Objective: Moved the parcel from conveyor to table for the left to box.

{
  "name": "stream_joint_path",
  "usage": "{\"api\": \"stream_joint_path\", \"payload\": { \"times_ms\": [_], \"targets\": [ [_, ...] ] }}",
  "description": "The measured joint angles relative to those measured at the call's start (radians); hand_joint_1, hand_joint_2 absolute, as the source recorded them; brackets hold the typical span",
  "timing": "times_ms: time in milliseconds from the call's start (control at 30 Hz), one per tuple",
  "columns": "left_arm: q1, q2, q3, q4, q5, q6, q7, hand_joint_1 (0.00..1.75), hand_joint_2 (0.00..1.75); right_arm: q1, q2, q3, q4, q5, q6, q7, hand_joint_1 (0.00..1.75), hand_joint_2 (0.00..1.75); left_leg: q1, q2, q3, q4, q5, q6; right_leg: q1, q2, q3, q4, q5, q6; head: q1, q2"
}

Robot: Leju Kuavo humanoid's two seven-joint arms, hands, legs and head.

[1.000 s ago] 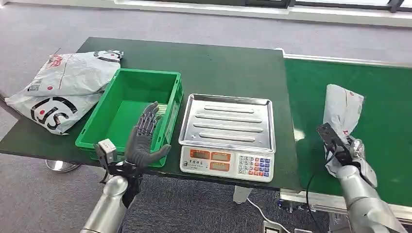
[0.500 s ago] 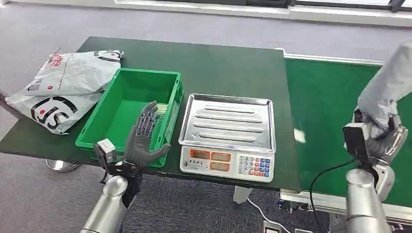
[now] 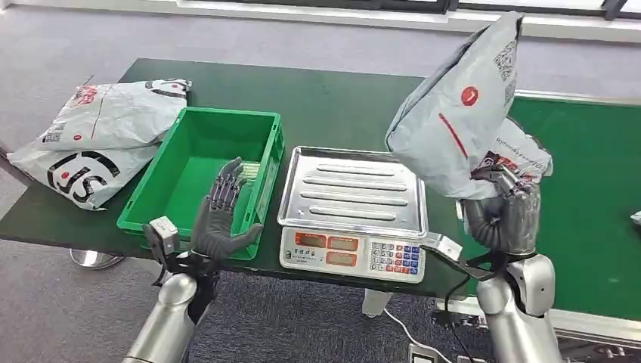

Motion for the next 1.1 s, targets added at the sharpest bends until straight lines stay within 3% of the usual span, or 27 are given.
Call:
{"api": "stream_joint_path", "payload": {
  "times_ms": [200, 433, 633, 667, 700, 733, 767, 800, 1100],
  "targets": [
    [-0.006, 0.002, 0.0, 0.0, 0.0, -0.01, 0.0, 0.0, 1.75, -0.013, 0.001, 0.058, 0.043, 0.131, 0.216, 0.14, 1.75, 1.75, 0.0, 0.0, 0.0, 0.0, 0.0, 0.0, 0.0, 0.0, 0.0, 0.0, 0.0, 0.0, 0.0, 0.0],
    [-0.025, 0.003, 0.0, 0.008, -0.003, -0.018, 0.0, 0.0, 1.75, -0.07, 0.001, 0.138, 0.203, 0.168, 0.49, 0.258, 1.75, 1.75, 0.0, 0.0, 0.0, 0.0, 0.0, 0.0, 0.001, 0.0, 0.0, 0.0, 0.0, 0.0, 0.0, 0.0],
    [-0.032, 0.004, 0.0, 0.014, -0.003, -0.018, 0.0, 0.0, 1.75, -0.14, 0.0, 0.186, 0.345, 0.145, 0.557, 0.285, 1.75, 1.75, 0.0, 0.0, 0.0, 0.0, 0.0, 0.0, 0.001, 0.0, 0.0, 0.0, 0.001, -0.001, 0.0, 0.0],
    [-0.032, 0.004, 0.0, 0.014, -0.003, -0.016, 0.0, 0.0, 1.75, -0.152, -0.001, 0.196, 0.363, 0.144, 0.556, 0.281, 1.08, 1.75, 0.0, 0.0, 0.0, 0.0, 0.0, 0.0, 0.001, 0.001, 0.0, 0.0, 0.001, -0.001, 0.0, 0.0],
    [-0.032, 0.004, 0.0, 0.014, -0.003, -0.015, 0.0, 0.0, 1.75, -0.162, -0.002, 0.204, 0.376, 0.14, 0.553, 0.271, 0.87, 1.75, 0.0, 0.0, 0.0, 0.0, 0.0, 0.0, 0.001, 0.001, 0.0, 0.0, 0.001, -0.001, 0.0, 0.0],
    [-0.032, 0.004, 0.0, 0.014, -0.003, -0.013, 0.0, 0.0, 1.75, -0.172, -0.002, 0.213, 0.391, 0.134, 0.552, 0.255, 0.87, 1.75, 0.0, 0.0, 0.0, 0.0, 0.0, 0.0, 0.0, 0.001, 0.0, 0.0, 0.001, -0.001, 0.0, 0.0],
    [-0.032, 0.004, 0.0, 0.014, -0.003, -0.013, 0.0, 0.0, 1.75, -0.182, -0.002, 0.223, 0.403, 0.126, 0.553, 0.239, 0.26, 1.75, 0.0, 0.0, 0.0, 0.0, 0.0, 0.0, 0.0, 0.001, 0.0, 0.0, 0.001, -0.001, 0.0, 0.0],
    [-0.032, 0.004, 0.0, 0.014, -0.003, -0.012, 0.0, 0.0, 1.75, -0.191, -0.002, 0.232, 0.416, 0.116, 0.559, 0.222, 0.0, 1.75, 0.0, 0.0, 0.0, 0.0, 0.0, 0.0, 0.001, 0.001, 0.0, 0.0, 0.001, -0.001, 0.0, 0.0],
    [-0.032, 0.004, 0.0, 0.014, -0.002, -0.01, 0.0, 0.0, 1.75, -0.228, 0.001, 0.29, 0.467, 0.078, 0.557, 0.169, 0.0, 1.75, 0.0, 0.001, 0.001, 0.0, 0.001, -0.001, 0.001, 0.002, 0.0, 0.0, 0.001, -0.001, 0.0, 0.0]
  ]
}}
